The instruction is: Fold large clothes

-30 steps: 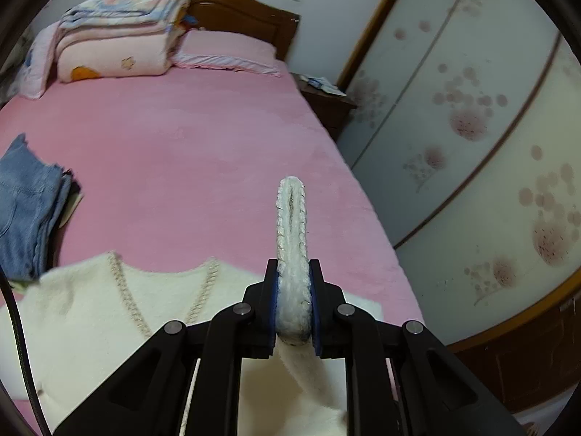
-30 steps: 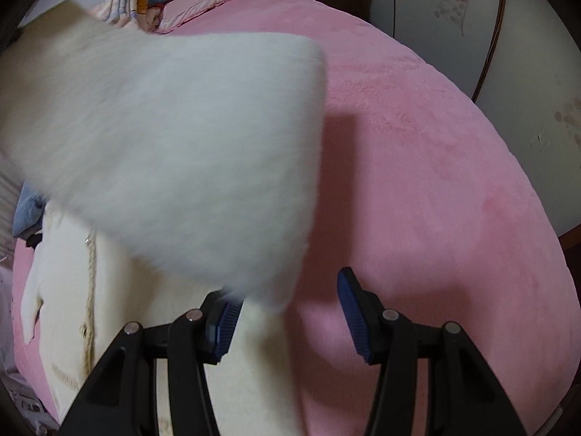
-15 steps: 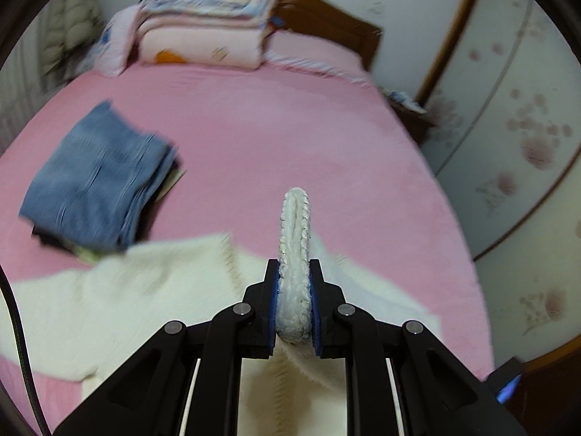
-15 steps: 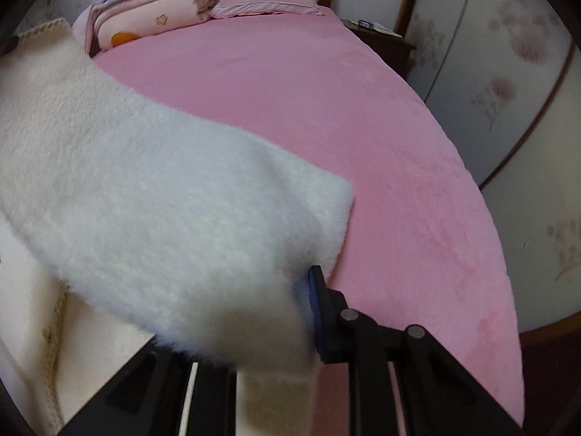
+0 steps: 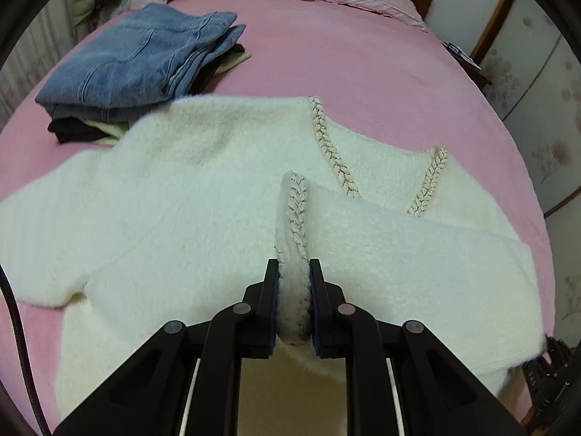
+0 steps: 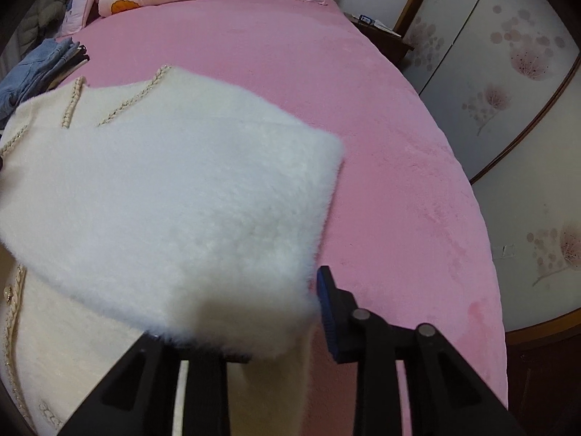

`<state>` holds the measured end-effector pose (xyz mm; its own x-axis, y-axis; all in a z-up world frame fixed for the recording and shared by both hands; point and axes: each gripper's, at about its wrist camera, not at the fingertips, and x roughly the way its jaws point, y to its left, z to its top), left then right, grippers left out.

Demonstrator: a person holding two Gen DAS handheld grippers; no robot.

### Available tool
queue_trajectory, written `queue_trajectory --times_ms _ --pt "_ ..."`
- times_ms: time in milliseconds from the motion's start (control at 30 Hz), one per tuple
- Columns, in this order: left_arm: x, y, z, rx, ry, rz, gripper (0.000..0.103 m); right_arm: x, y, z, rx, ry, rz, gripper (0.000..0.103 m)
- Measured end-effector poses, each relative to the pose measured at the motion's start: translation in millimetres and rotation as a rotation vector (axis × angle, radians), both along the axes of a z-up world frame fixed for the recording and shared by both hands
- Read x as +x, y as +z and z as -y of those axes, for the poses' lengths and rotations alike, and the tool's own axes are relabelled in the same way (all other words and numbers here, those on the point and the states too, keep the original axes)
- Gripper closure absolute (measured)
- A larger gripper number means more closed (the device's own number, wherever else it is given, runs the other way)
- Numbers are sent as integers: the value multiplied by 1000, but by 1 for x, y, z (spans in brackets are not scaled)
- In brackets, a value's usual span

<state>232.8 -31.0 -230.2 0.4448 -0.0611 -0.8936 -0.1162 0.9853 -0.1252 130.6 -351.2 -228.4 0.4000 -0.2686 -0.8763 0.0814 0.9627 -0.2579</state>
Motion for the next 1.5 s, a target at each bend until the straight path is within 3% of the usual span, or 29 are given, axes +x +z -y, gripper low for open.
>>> queue_trajectory --times_ms 167,267,300,333,400,600,700,767,867,1067,1267,1300,1333,1400,1500 --pt "10 -31 7 73 -40 -78 89 1 -8 -11 -51 4 -46 75" --pt "16 -43 4 51 -37 -129 86 2 -1 -5 -26 9 -49 70" --pt "17 -42 1 34 -28 -135 79 1 0 -2 -8 10 -51 68" --pt "17 -40 -2 12 -23 -143 74 -1 3 3 19 9 -56 64" --pt "20 -35 -9 -45 -20 -150 49 -9 10 10 90 3 -73 61" --pt "41 -23 -22 -96 -52 -123 44 -41 40 30 363 40 -81 61" --pt "60 -28 -25 -99 -52 -136 44 -41 55 42 432 10 -47 57" --pt "71 -32 -19 -110 -55 -162 44 -30 57 53 443 -38 -22 50" --pt "89 -40 -7 -109 -80 -176 44 -5 48 67 445 -99 -5 48" --pt "102 -36 16 -47 -141 -165 83 61 16 92 454 -136 -21 48" --pt "104 -30 23 -16 -148 -147 89 102 -19 111 536 -202 -77 48" --pt "103 -27 26 -4 -148 -138 89 104 -22 112 556 -188 -77 56" --pt "102 -24 29 14 -147 -117 90 106 -21 110 544 -167 -76 77" --pt "101 -12 35 30 -142 -54 90 109 -13 102 457 -110 -51 86" --pt "100 -5 43 67 -136 12 90 108 -7 92 366 -53 8 88"
